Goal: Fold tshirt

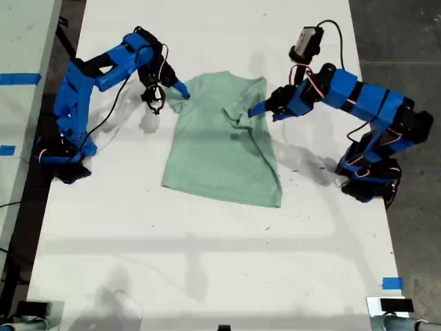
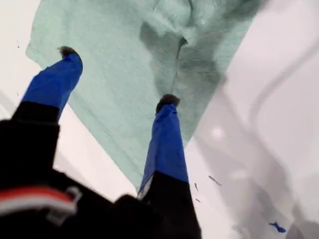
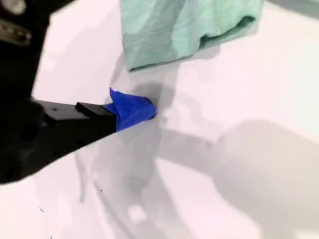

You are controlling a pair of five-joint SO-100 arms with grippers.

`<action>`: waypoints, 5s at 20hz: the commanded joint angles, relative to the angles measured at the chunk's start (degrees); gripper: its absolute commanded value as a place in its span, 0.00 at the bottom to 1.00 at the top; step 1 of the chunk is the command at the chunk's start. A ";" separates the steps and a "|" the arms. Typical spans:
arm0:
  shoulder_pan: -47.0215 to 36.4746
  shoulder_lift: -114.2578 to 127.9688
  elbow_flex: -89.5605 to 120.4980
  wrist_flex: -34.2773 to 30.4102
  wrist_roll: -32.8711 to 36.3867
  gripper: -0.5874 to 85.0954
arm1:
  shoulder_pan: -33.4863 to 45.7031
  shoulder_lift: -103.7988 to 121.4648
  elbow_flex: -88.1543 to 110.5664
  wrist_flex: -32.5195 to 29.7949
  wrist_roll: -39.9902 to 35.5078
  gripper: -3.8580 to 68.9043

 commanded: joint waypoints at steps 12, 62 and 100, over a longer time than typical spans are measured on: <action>1.58 14.94 -2.11 6.24 -2.99 0.01 | 0.26 11.87 9.05 -2.72 2.20 0.43; 44.74 60.64 55.90 -2.55 -39.11 0.26 | -19.16 -11.16 26.28 -26.46 8.70 0.06; 48.52 55.99 47.55 -2.11 -42.19 0.26 | -27.33 -11.51 -13.27 1.49 16.79 0.49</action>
